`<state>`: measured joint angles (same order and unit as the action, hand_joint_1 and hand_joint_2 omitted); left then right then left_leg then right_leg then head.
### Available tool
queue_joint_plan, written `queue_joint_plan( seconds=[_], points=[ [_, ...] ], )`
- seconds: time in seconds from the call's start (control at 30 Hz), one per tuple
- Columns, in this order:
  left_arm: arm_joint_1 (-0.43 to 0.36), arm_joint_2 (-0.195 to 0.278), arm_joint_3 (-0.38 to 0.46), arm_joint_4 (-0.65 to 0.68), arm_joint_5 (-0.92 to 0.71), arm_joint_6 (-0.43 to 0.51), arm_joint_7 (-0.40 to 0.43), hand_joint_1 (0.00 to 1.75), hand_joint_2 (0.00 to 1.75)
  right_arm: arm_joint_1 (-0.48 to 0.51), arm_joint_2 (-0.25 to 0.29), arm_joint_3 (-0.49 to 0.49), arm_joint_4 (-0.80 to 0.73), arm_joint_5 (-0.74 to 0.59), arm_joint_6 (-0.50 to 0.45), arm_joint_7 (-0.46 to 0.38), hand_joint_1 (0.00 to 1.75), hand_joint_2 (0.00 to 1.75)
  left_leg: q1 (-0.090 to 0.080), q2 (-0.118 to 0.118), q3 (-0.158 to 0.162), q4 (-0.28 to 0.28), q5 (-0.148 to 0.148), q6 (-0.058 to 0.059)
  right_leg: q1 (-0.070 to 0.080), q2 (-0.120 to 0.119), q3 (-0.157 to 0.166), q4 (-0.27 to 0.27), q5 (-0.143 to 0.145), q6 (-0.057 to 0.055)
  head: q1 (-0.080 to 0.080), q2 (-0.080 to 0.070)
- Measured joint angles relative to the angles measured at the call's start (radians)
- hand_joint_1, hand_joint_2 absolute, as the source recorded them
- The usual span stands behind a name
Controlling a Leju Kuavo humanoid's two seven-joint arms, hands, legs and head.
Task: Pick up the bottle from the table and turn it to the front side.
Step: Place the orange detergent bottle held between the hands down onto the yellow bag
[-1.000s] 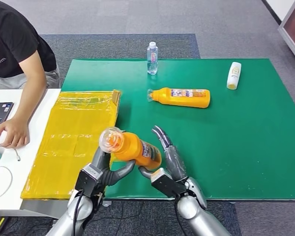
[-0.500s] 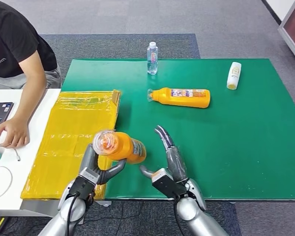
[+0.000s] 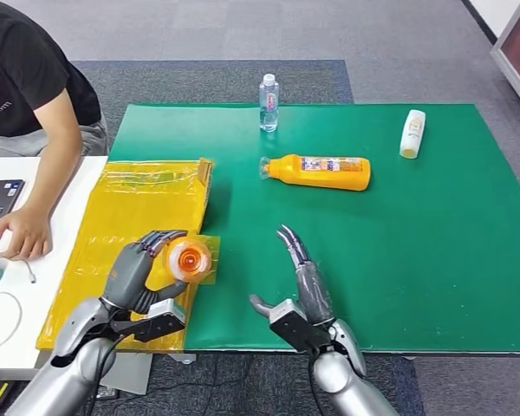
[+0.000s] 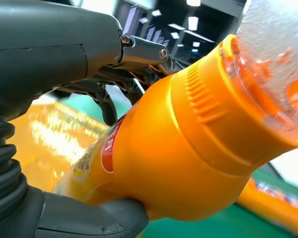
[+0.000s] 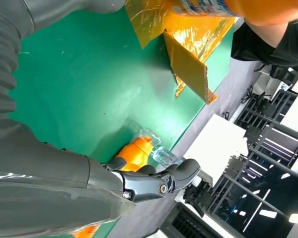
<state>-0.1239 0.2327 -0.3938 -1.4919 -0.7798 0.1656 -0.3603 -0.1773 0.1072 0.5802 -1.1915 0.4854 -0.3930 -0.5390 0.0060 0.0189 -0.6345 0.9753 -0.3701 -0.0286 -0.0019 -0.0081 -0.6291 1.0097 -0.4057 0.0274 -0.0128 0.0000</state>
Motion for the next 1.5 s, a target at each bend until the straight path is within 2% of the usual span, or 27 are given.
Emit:
queue_joint_plan(
  seconds=[0.17, 0.33, 0.53, 0.67, 0.7, 0.8, 0.83, 1.0, 1.33, 1.5],
  points=[
    [-0.042, 0.058, -0.011, 0.016, -0.125, -0.024, 0.047, 1.75, 1.75, 0.01, 0.005, -0.02, -0.001, 0.007, 0.011, 0.001, 0.0, 1.75, 0.0, 0.0, 0.001, 0.0, -0.001, -0.002, 0.0, 0.001, 0.0, 0.0, 0.001, -0.001, 0.0, 0.0],
    [-0.06, 0.098, -0.014, 0.039, -0.156, -0.016, 0.071, 1.75, 1.75, 0.028, 0.007, -0.047, -0.007, 0.012, 0.008, 0.009, 0.0, 1.75, 0.0, 0.0, 0.002, 0.0, -0.001, -0.003, 0.0, 0.001, 0.0, 0.001, 0.001, -0.002, 0.0, 0.0],
    [-0.081, 0.095, -0.014, 0.08, -0.16, -0.012, 0.074, 1.75, 1.75, 0.037, 0.007, -0.061, -0.008, 0.024, 0.009, 0.011, 0.0, 1.75, 0.0, 0.0, 0.002, 0.0, 0.0, -0.003, 0.0, 0.001, 0.001, 0.001, 0.001, -0.002, 0.0, 0.0],
    [-0.095, 0.076, -0.015, 0.114, -0.151, -0.004, 0.075, 1.73, 1.75, 0.039, 0.008, -0.062, -0.008, 0.028, 0.009, 0.012, 0.0, 1.75, 0.0, 0.0, 0.003, 0.0, 0.0, -0.003, 0.0, 0.001, 0.002, 0.001, 0.001, -0.002, 0.0, 0.0],
    [-0.1, 0.067, -0.016, 0.127, -0.145, 0.0, 0.073, 1.43, 1.75, 0.039, 0.009, -0.063, -0.008, 0.03, 0.009, 0.012, 0.0, 1.75, 0.0, 0.0, 0.004, 0.0, 0.0, -0.003, 0.0, 0.001, 0.002, 0.001, 0.001, -0.002, 0.0, 0.0],
    [-0.115, 0.032, -0.019, 0.172, -0.13, 0.013, 0.068, 0.14, 1.75, 0.039, 0.01, -0.064, -0.007, 0.035, 0.008, 0.012, 0.0, 1.75, 0.0, 0.0, 0.005, 0.0, 0.0, -0.003, 0.0, 0.001, 0.004, 0.001, 0.001, -0.002, 0.0, 0.0],
    [-0.118, 0.02, -0.02, 0.186, -0.126, 0.016, 0.067, 0.0, 1.75, 0.039, 0.01, -0.064, -0.007, 0.036, 0.008, 0.012, 0.0, 1.75, 0.0, 0.0, 0.005, 0.0, 0.0, -0.003, 0.0, 0.001, 0.004, 0.001, 0.001, -0.002, 0.0, 0.0],
    [-0.12, -0.022, -0.027, 0.246, -0.112, 0.016, 0.068, 0.0, 1.75, 0.038, 0.013, -0.064, -0.007, 0.041, 0.008, 0.015, 0.0, 1.75, 0.0, 0.0, 0.005, 0.0, 0.001, -0.004, 0.0, 0.001, 0.003, 0.001, 0.002, -0.003, 0.0, 0.0],
    [-0.148, -0.073, -0.034, 0.32, -0.096, 0.028, 0.07, 0.0, 1.75, 0.038, 0.018, -0.065, 0.002, 0.037, 0.005, 0.014, 0.0, 1.75, 0.0, 0.0, 0.004, 0.0, 0.001, -0.004, 0.0, 0.001, 0.002, 0.001, 0.001, -0.003, 0.0, 0.0],
    [-0.155, -0.089, -0.038, 0.34, -0.102, 0.08, 0.074, 0.0, 1.75, 0.04, 0.018, -0.066, 0.006, 0.03, -0.008, 0.01, 0.0, 1.75, 0.0, 0.0, 0.003, 0.0, 0.0, -0.004, 0.0, 0.001, 0.002, 0.001, 0.001, -0.003, 0.0, 0.0]
  ],
)
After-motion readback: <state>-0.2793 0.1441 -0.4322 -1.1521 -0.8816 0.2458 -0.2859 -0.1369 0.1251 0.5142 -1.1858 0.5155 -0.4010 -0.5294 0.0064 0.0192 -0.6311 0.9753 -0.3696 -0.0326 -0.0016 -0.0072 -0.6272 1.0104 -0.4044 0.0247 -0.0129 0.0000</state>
